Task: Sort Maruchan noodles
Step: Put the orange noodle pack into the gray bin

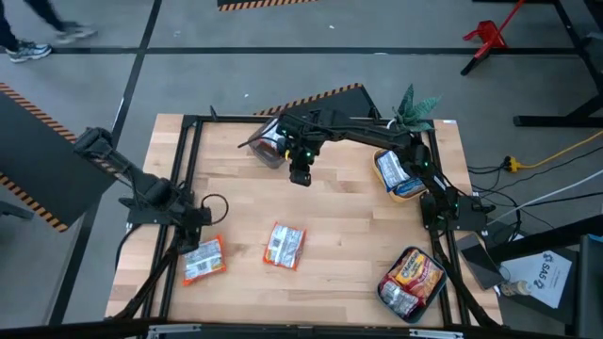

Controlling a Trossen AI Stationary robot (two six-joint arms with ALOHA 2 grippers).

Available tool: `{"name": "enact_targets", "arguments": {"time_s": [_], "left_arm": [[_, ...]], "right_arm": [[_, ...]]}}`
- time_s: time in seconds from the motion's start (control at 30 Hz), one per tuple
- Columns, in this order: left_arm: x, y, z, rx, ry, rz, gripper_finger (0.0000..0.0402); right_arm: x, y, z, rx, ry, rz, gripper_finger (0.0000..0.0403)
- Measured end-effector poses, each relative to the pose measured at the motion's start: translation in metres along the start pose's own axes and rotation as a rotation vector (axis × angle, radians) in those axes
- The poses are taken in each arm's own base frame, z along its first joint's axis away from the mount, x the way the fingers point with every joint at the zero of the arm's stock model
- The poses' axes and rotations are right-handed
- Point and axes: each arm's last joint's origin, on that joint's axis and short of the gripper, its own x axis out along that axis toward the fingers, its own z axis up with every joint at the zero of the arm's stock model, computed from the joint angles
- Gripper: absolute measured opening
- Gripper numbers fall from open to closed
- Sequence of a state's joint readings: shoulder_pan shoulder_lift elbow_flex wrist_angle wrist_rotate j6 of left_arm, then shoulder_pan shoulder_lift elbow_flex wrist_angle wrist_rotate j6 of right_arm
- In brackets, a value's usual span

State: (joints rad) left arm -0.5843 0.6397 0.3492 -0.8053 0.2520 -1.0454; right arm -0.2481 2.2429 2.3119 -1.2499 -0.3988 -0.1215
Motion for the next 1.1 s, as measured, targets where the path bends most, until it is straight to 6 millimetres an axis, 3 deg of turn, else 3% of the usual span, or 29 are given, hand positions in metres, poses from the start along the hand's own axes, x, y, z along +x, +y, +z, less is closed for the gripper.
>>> {"name": "enact_targets", "arguments": {"time_s": [0.13, 0.3, 0.43, 0.6, 0.83, 1.1], "left_arm": [[0.007, -0.002, -0.006, -0.125, 0.076, 0.046, 0.0085], [0.015, -0.020, -0.013, -0.179, 0.179, -0.046, 0.0077], [0.021, -0.032, -0.022, -0.242, 0.233, -0.074, 0.0047], [0.034, -0.036, -0.037, -0.287, 0.290, 0.028, 0.0005], [0.047, -0.036, -0.035, -0.382, 0.136, 0.099, 0.0001], [0.071, -0.039, -0.009, -0.524, -0.161, 0.108, 0.0001]], "right_arm": [[0.000, 0.000, 0.000, -0.004, -0.002, 0.006, 0.0113], [0.000, 0.000, 0.000, -0.005, -0.001, 0.005, 0.0113], [0.000, 0.000, 0.000, -0.011, -0.002, 0.004, 0.0113], [0.000, 0.000, 0.000, -0.014, -0.001, 0.005, 0.0113], [0.000, 0.000, -0.001, -0.007, 0.011, 0.015, 0.0113], [-0.001, 0.001, -0.007, 0.049, 0.062, 0.025, 0.0113]]}}
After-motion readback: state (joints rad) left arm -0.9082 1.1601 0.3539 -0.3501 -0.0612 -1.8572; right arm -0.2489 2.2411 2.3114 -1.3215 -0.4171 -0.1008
